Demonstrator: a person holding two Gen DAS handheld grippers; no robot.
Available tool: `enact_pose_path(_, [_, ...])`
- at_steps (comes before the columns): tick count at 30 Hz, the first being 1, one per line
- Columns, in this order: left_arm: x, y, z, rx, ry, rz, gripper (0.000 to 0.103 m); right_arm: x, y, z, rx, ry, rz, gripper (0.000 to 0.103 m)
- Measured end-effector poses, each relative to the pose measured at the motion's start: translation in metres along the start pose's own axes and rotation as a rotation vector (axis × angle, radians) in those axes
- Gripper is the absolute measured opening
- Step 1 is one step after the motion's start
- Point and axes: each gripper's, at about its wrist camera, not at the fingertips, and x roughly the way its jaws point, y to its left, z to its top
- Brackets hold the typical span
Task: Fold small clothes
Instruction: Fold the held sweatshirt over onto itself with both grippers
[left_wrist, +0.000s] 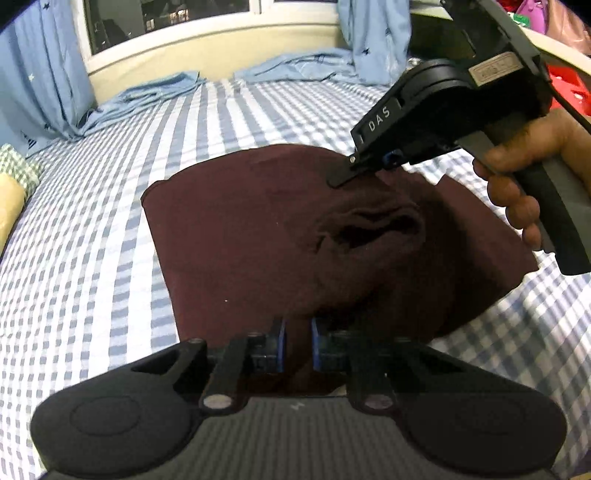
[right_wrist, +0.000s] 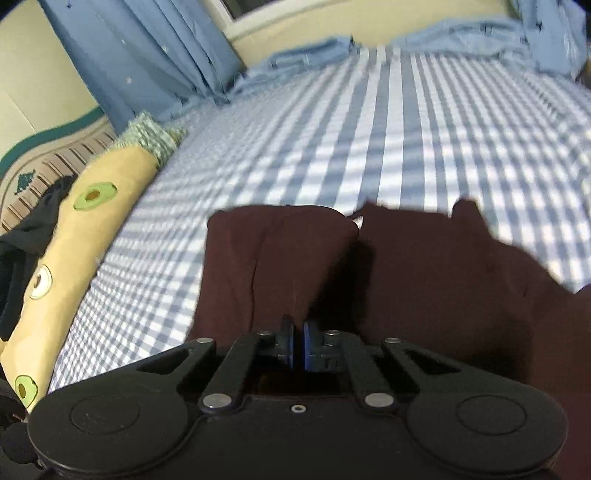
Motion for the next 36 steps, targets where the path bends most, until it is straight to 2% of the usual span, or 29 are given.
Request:
enact_pose_path(4, [-0.007,-0.01,0.009,0.022,-0.032,-0.024,0.012,-0.029,-0.007,0.005,-0.002,-0.049,-0.013,0.004])
enact_pose_path(13, [-0.006,-0.044,0.028,0.087,-0.083,-0.104,0.01,-0.081,-0.042,0.0,-0.023,-0.102,-0.113,0.004])
enact_pose_path(20, [0.006,-0.076,0.037,0.14,-0.079,-0.18,0.01,-0.107,-0.075,-0.006,-0.004,-0.116,-0.202,0.004])
enact_pose_path(25, [0.024,-0.093,0.041,0.163,-0.038,-0.233,0.01,-0.112,-0.102,-0.014,0.024,-0.097,-0.251,0.004])
enact_pose_path(36, [0.056,-0.122,0.04,0.258,0.048,-0.249,0.01,-0.088,-0.15,-0.034,0.088,0.025,-0.304,0.004])
